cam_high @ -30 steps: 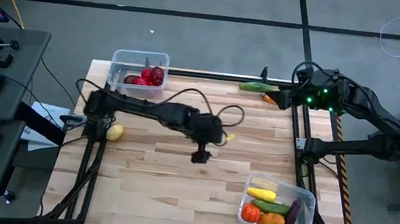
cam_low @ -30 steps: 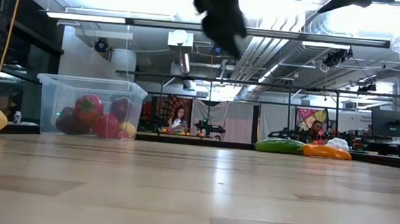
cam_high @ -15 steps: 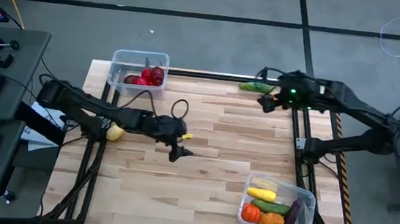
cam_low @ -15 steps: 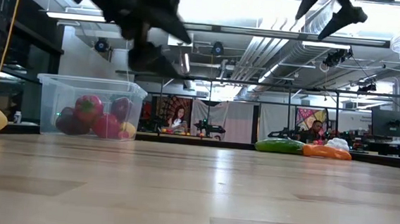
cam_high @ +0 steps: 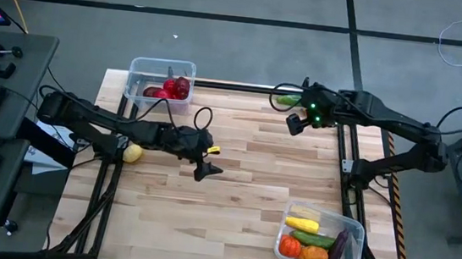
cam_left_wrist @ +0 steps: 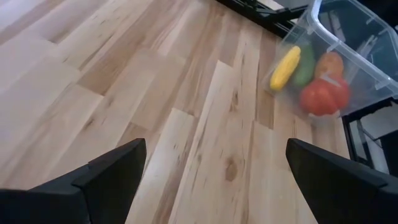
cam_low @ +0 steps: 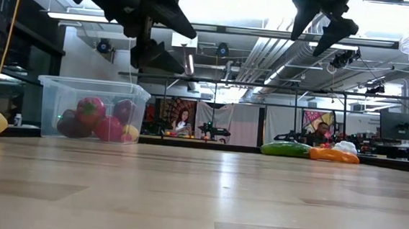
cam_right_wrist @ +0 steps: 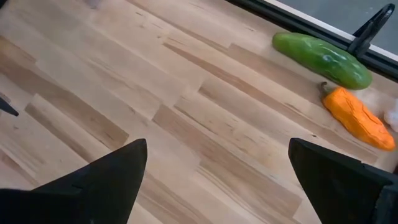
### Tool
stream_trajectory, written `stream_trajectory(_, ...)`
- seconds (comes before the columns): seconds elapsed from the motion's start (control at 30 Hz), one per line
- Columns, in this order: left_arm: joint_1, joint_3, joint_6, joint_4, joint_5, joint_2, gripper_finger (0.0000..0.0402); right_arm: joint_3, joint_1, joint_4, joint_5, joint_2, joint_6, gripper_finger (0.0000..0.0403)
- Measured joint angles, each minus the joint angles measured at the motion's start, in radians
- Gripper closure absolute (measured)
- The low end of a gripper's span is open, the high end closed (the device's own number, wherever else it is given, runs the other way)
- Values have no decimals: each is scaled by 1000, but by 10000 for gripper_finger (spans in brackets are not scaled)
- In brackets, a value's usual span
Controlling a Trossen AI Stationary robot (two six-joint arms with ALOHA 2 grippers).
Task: Sort produce into baskets
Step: Put the orange chili pepper into the bottom transparent bin
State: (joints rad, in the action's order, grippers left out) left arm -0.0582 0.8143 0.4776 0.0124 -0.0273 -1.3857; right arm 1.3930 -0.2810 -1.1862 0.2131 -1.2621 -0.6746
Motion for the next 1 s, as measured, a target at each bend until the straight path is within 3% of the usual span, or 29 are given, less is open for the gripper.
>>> stream_trajectory(0.2, 0, 0, -8, 4, 11, 0, 27, 0, 0, -34, -3, 8, -4, 20)
stream_trajectory(0.4, -4, 0, 25, 29, 204, 0, 27, 0, 0, -90, 22, 7, -27, 20)
stream_trajectory(1.0, -14, 0, 111, 213, 148, 0, 27, 0, 0, -104, 58, 7, -106, 20)
